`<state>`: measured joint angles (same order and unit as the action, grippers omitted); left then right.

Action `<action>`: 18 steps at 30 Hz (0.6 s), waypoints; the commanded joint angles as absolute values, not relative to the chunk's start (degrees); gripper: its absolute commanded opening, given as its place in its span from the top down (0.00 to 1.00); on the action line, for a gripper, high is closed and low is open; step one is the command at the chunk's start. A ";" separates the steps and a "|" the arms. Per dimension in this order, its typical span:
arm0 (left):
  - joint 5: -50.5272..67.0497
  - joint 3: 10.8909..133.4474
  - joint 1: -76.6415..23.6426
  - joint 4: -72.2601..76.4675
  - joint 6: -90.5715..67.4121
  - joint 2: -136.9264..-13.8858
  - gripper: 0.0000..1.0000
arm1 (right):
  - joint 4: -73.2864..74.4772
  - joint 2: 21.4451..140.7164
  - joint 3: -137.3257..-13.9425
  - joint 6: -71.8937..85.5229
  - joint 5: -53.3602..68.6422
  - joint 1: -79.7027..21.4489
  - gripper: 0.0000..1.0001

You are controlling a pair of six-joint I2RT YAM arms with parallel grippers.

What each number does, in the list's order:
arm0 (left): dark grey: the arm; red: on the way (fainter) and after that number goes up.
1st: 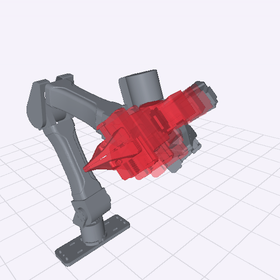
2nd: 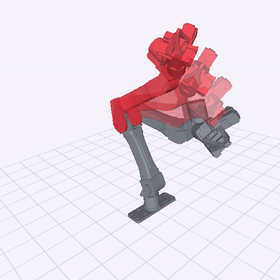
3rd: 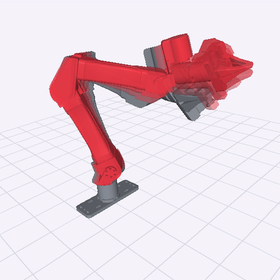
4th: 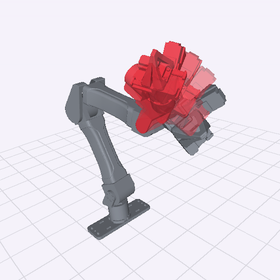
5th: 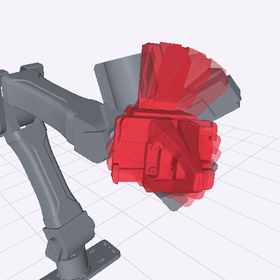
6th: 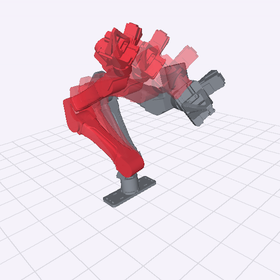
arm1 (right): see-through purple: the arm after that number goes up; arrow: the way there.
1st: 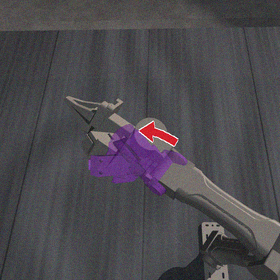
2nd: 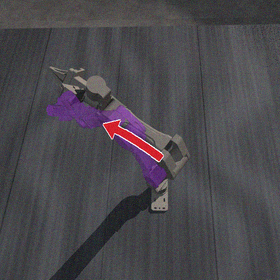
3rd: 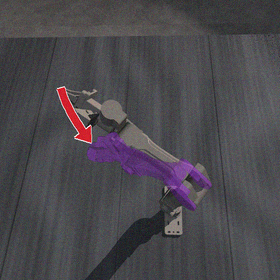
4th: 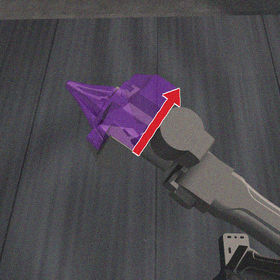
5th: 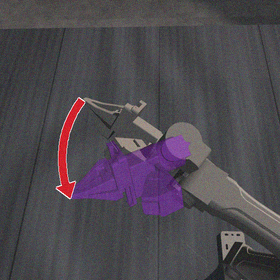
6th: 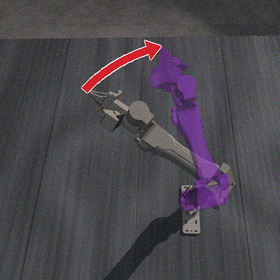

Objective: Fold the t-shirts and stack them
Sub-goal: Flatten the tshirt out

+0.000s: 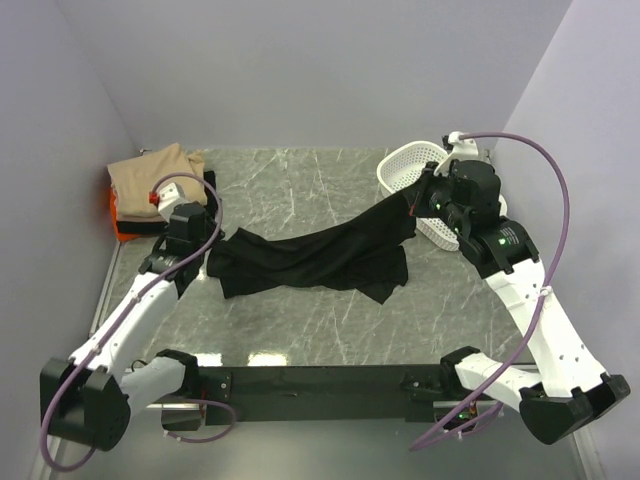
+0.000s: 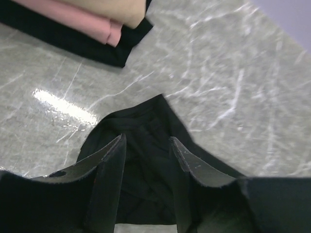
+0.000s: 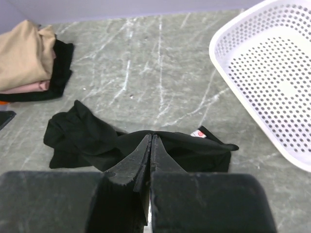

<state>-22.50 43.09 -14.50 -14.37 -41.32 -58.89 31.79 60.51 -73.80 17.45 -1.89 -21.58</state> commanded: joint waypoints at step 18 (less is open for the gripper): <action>-13.63 53.16 -14.15 3.33 -34.90 -90.24 0.54 | 34.37 47.29 -57.31 20.04 -6.15 -21.00 1.00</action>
<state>-16.69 49.41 -14.44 -1.80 -37.32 -87.26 35.55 48.80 -57.87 19.27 -5.19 -21.32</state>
